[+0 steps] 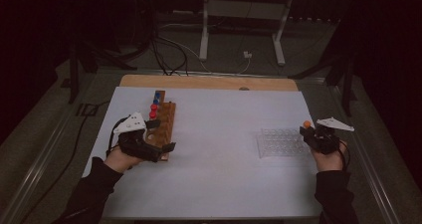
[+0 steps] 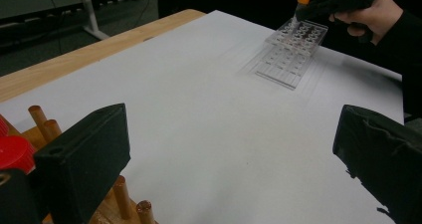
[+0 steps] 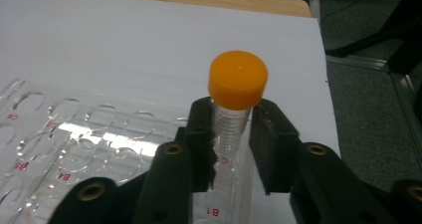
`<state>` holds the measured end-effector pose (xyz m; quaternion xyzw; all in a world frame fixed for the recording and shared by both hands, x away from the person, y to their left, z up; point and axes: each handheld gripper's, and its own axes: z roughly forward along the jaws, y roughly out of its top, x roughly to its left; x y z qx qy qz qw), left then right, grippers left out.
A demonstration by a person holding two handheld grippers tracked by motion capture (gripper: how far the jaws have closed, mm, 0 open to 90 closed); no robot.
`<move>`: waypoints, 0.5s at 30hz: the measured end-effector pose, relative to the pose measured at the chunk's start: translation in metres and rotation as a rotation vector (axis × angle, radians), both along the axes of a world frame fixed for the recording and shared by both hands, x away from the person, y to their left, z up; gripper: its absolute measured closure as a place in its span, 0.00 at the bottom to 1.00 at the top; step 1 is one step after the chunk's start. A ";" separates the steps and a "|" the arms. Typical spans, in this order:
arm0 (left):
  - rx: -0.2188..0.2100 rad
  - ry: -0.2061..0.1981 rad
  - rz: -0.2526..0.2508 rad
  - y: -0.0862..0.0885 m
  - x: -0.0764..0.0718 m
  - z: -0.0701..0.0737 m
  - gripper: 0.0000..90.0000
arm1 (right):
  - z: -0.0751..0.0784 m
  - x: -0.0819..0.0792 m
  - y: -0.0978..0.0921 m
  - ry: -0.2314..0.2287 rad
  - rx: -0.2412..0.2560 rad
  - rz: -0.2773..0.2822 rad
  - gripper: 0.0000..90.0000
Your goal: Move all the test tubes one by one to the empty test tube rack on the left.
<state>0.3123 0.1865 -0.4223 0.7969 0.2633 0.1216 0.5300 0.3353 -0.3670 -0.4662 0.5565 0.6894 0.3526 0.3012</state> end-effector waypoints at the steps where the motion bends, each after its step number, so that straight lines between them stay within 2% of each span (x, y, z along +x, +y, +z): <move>1: 0.000 0.002 0.000 0.000 0.000 0.000 0.03 | 0.000 0.000 0.001 0.001 -0.004 0.001 0.82; 9: -0.002 0.007 -0.004 0.000 0.001 0.000 0.03 | 0.009 -0.003 0.000 -0.025 0.014 0.004 0.83; 15: -0.006 0.011 -0.010 0.000 0.001 0.000 0.03 | 0.022 -0.009 0.002 -0.057 -0.002 0.009 0.83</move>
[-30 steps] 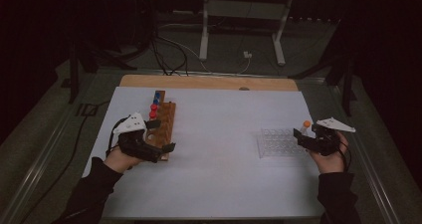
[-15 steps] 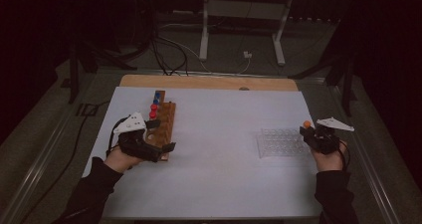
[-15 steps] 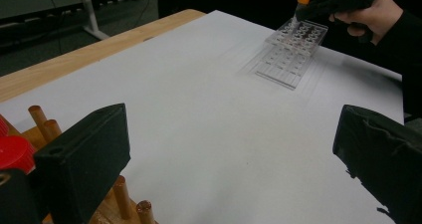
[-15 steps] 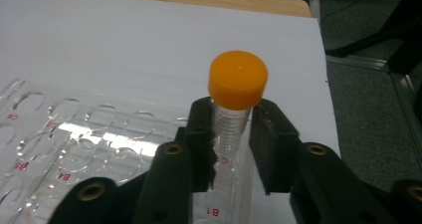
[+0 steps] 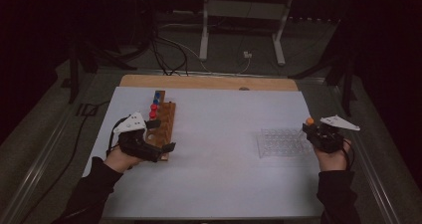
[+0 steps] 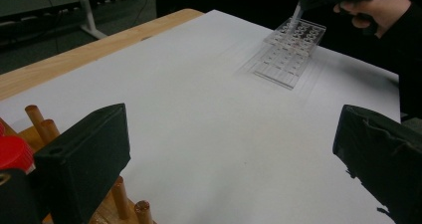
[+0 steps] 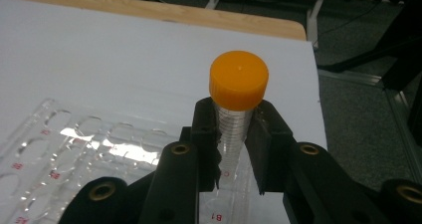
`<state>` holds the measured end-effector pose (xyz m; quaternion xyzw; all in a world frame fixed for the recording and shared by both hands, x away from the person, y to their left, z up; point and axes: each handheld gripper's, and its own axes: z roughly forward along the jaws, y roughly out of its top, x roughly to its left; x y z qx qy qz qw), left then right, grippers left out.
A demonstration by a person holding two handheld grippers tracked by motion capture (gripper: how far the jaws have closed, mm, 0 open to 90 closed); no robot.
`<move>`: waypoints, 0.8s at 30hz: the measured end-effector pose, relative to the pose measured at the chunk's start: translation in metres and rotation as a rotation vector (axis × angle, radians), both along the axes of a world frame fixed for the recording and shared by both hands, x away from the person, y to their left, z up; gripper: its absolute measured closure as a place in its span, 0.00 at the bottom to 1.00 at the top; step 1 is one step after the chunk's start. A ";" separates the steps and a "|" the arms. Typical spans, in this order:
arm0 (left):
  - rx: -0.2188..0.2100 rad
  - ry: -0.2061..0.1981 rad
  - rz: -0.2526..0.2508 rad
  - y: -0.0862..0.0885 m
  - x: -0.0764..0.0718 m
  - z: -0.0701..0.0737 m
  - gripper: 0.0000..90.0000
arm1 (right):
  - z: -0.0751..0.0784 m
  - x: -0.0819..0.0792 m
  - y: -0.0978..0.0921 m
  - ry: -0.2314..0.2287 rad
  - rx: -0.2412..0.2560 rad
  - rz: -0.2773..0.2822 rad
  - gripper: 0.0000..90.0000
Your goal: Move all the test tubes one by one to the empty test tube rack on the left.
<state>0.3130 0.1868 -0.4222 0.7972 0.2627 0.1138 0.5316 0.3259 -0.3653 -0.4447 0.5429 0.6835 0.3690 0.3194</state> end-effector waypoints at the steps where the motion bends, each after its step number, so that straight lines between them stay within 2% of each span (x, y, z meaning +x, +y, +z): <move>1: -0.001 -0.001 0.000 0.000 0.000 0.000 0.03 | 0.002 -0.001 0.000 -0.005 0.001 -0.002 0.83; 9: 0.003 -0.003 -0.006 -0.002 -0.001 0.000 0.03 | 0.023 -0.013 0.003 -0.063 -0.021 0.005 0.83; 14: 0.007 0.001 -0.013 -0.004 -0.001 0.000 0.03 | 0.036 -0.020 0.010 -0.099 -0.015 0.036 0.83; 20: 0.005 -0.002 -0.026 -0.008 -0.001 0.001 0.03 | 0.043 -0.025 0.031 -0.111 -0.001 0.119 0.83; 24: 0.005 -0.002 -0.040 -0.012 -0.001 0.002 0.03 | 0.045 -0.026 0.050 -0.110 0.017 0.195 0.83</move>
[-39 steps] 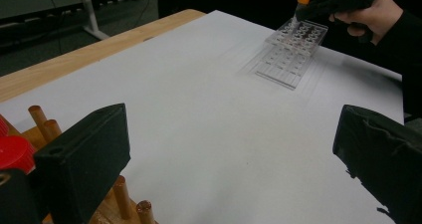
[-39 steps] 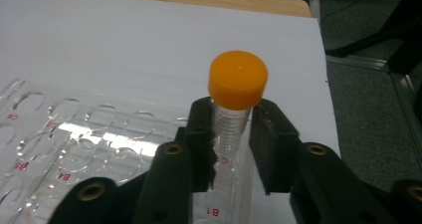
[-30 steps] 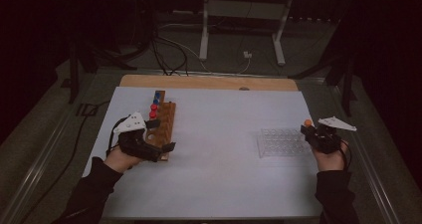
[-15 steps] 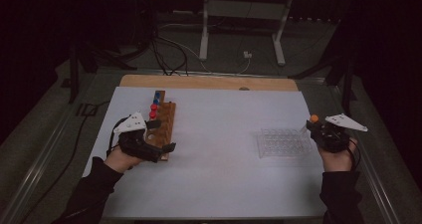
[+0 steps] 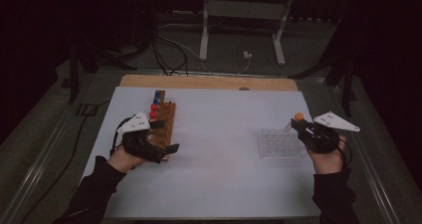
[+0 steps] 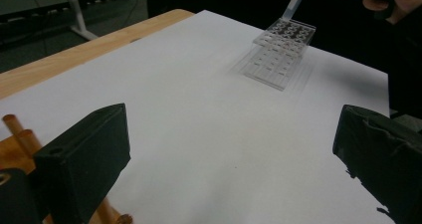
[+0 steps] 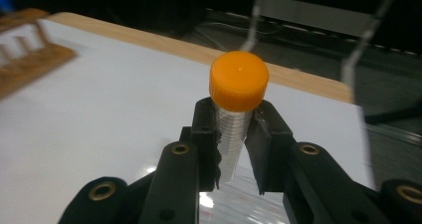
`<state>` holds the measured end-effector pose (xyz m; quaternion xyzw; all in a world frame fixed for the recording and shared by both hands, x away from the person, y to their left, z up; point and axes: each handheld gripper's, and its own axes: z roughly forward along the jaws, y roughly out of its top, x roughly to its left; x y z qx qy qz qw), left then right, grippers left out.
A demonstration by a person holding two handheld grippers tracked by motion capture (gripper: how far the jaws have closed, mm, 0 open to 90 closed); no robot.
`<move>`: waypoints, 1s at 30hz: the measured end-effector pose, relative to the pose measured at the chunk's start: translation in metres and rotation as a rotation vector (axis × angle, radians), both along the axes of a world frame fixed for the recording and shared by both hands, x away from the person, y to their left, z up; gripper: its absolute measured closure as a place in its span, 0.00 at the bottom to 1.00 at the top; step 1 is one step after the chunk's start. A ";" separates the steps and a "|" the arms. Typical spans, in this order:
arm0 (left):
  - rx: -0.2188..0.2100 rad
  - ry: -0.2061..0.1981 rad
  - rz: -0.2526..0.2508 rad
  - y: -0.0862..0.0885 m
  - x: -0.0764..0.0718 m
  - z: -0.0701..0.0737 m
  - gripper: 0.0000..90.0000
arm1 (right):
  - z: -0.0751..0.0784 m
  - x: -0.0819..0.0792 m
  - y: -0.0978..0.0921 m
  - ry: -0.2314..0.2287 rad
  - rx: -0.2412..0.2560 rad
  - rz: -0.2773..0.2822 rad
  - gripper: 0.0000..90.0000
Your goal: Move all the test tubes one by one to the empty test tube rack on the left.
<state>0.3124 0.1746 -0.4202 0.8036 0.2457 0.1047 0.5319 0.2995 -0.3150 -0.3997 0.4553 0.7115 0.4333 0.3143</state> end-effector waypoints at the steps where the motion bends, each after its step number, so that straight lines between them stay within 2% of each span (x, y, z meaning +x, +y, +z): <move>1: 0.001 0.004 -0.007 -0.001 0.000 0.000 0.03 | 0.000 0.000 0.005 -0.001 -0.004 0.016 0.83; 6: 0.006 0.009 -0.030 -0.010 0.000 -0.001 0.03 | -0.002 -0.002 0.031 0.011 -0.005 0.102 0.83; 12: 0.007 0.018 -0.056 -0.022 0.002 -0.002 0.03 | -0.013 -0.002 0.063 0.044 -0.023 0.204 0.83; 18: -0.008 0.022 -0.097 -0.037 0.002 0.002 0.03 | -0.026 -0.005 0.100 0.078 -0.031 0.338 0.83; 21: -0.012 0.010 -0.118 -0.046 0.002 0.006 0.03 | -0.031 -0.008 0.117 0.096 -0.041 0.398 0.83; 30: -0.022 0.001 -0.210 -0.078 0.002 0.014 0.08 | -0.039 -0.014 0.142 0.128 -0.056 0.489 0.83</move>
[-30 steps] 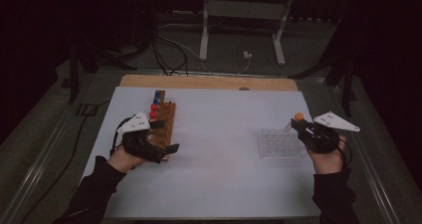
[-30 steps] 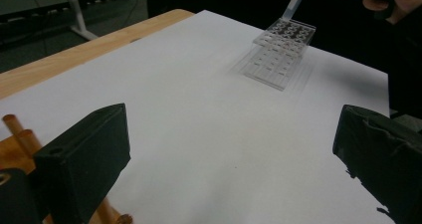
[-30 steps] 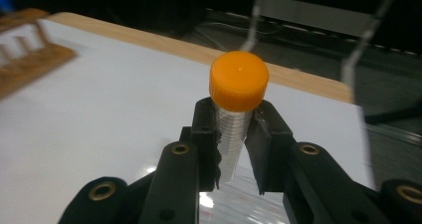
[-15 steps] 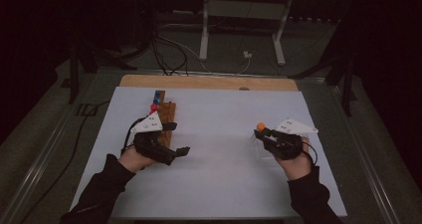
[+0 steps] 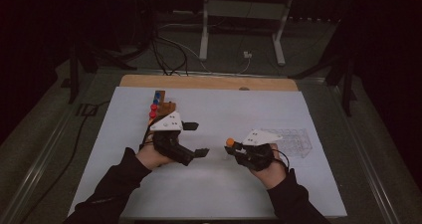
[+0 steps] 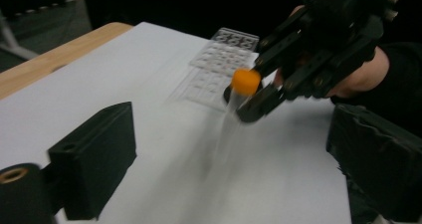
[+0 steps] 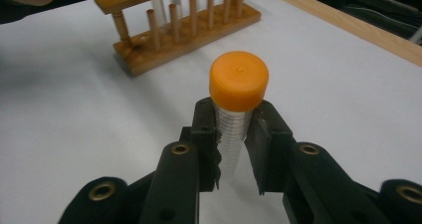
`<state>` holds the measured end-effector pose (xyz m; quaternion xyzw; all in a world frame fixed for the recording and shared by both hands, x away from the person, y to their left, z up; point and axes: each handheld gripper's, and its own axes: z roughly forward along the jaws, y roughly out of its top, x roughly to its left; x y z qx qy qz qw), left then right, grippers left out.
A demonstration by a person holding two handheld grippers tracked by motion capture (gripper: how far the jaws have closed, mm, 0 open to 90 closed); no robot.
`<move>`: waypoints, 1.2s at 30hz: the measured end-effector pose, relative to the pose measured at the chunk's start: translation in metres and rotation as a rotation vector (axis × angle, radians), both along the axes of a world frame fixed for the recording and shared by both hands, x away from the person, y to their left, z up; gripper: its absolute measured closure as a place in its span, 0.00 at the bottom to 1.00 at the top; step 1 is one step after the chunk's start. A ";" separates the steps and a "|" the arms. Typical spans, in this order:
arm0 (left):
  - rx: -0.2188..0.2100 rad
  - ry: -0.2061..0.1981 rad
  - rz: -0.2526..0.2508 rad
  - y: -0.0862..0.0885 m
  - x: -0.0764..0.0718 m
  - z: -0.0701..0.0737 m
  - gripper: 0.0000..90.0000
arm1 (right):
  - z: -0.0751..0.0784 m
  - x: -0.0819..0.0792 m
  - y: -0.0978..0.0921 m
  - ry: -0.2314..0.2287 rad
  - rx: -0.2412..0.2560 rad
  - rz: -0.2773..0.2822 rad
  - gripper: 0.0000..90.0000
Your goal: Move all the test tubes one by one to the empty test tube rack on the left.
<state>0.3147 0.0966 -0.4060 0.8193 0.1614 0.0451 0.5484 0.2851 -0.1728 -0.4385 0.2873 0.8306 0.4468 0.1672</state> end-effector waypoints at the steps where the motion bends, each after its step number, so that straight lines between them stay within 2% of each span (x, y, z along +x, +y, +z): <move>1: 0.000 -0.002 -0.009 -0.003 0.000 0.000 0.09 | 0.000 -0.001 0.001 0.004 0.004 0.007 0.83; 3: -0.003 -0.011 -0.023 -0.010 -0.001 0.001 0.19 | 0.000 -0.002 0.004 0.004 0.003 0.018 0.83; 5: 0.004 -0.018 -0.034 -0.016 -0.001 0.001 0.21 | 0.000 -0.003 0.006 0.010 0.006 0.030 0.83; 9: 0.005 -0.027 -0.053 -0.026 -0.001 -0.001 0.32 | -0.001 -0.005 0.011 0.016 0.005 0.048 0.83; 15: 0.044 -0.040 -0.064 -0.038 -0.001 -0.006 0.48 | 0.000 -0.006 0.012 0.018 0.009 0.056 0.83; 20: 0.054 -0.040 -0.076 -0.043 0.002 -0.011 0.65 | 0.001 -0.006 0.011 0.014 0.009 0.056 0.83; 25: 0.065 -0.034 -0.090 -0.047 0.004 -0.014 0.77 | 0.002 -0.007 0.010 0.008 0.008 0.053 0.83; 29: 0.064 -0.040 -0.088 -0.047 0.005 -0.014 0.79 | 0.001 -0.006 0.010 0.011 0.011 0.049 0.83; 31: 0.053 -0.029 -0.085 -0.046 0.007 -0.013 0.79 | 0.002 -0.006 0.010 0.012 0.019 0.045 0.82; 33: 0.051 -0.036 -0.072 -0.043 0.008 -0.010 0.79 | 0.001 -0.006 0.009 0.017 0.025 0.043 0.69; 34: 0.053 -0.043 -0.065 -0.041 0.008 -0.009 0.79 | 0.001 -0.005 0.008 0.014 0.026 0.034 0.66; 36: 0.048 -0.053 -0.049 -0.035 0.009 -0.004 0.79 | 0.001 -0.004 0.005 0.015 0.042 0.023 0.51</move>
